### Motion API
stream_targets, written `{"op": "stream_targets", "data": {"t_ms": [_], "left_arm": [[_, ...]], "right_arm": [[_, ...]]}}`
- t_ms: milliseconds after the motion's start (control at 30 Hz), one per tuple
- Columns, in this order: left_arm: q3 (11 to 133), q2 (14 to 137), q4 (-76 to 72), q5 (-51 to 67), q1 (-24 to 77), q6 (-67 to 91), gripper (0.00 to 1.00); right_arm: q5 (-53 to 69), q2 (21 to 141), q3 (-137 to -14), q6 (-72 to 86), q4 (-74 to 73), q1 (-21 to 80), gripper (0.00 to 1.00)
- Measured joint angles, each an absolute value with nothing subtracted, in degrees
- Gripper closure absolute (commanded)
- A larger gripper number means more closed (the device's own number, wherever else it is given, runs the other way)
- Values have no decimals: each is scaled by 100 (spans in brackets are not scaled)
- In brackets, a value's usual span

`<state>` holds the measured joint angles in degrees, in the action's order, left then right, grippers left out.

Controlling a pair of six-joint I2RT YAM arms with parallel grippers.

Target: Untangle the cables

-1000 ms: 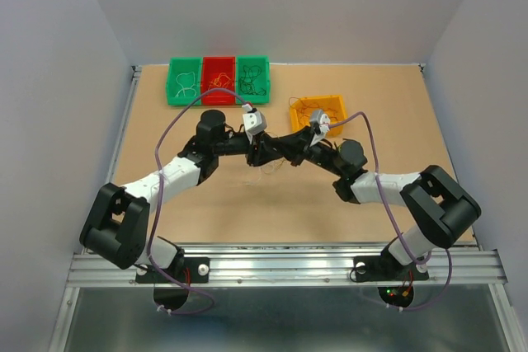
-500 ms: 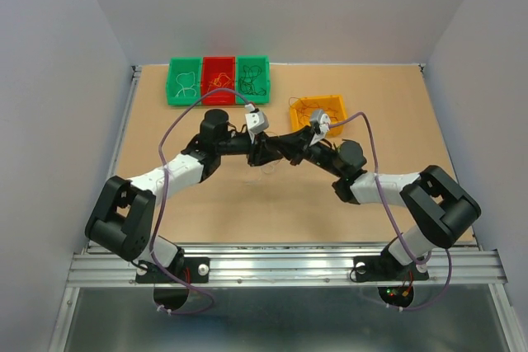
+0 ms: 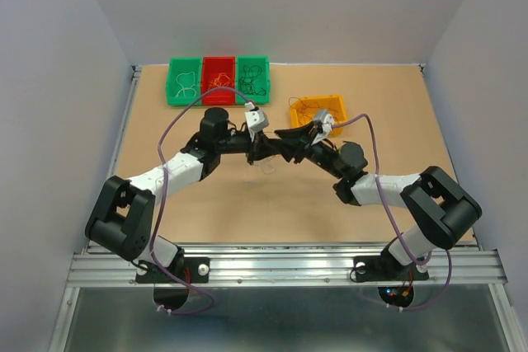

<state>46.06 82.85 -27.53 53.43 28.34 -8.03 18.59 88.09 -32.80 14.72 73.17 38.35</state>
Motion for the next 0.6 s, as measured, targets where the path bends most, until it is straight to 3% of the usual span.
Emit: {"op": "stream_targets", "data": {"t_ms": [100,333,500,600], "left_arm": [[4718,8285,-2539,5170,2742,-794,100],[5583,8484,-2204,4003,2078,-519,100],[6353,9323,-2222,3041,1612,-390,100],[7439,10342,-1946,2547,1389,-384,100]], "right_arm": [[1682,8803,-3221,1441,7382,3835,38],[967,8493,-2810,1431,7378,3835,36],[482,8180,-2504,1413,7400,3835,36],[333,8103,-2423,1374,7397,3835,36]]}}
